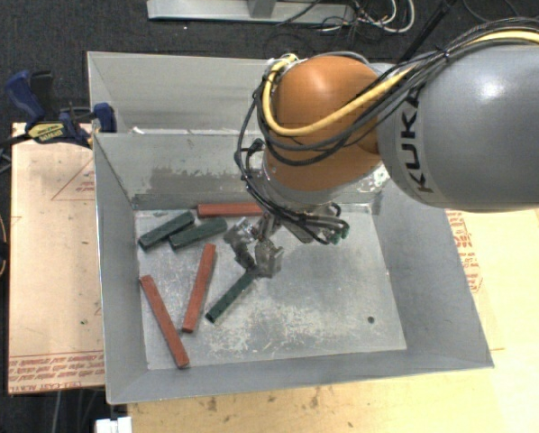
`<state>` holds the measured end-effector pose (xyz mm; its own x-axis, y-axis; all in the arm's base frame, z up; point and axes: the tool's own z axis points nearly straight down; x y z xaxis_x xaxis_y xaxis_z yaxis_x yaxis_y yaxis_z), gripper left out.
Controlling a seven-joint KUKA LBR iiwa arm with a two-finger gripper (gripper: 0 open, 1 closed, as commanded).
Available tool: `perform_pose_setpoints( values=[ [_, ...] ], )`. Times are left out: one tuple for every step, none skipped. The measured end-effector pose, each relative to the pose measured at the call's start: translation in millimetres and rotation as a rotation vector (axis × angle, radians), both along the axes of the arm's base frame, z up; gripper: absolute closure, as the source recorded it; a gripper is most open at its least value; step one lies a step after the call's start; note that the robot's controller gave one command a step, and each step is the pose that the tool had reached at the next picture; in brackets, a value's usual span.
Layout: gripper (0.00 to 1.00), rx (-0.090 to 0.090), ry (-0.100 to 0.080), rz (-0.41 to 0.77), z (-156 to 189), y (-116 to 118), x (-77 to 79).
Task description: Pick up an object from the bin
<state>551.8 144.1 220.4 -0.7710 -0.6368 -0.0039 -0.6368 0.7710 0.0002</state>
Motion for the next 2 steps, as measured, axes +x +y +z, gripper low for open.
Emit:
perform_pose_setpoints(
  values=[
    [1.0, 0.0, -0.003, -0.073, -37.9, 26.1, -4.0],
    [1.0, -0.001, 0.005, -0.253, -58.7, 52.0, -6.0]
  ],
)
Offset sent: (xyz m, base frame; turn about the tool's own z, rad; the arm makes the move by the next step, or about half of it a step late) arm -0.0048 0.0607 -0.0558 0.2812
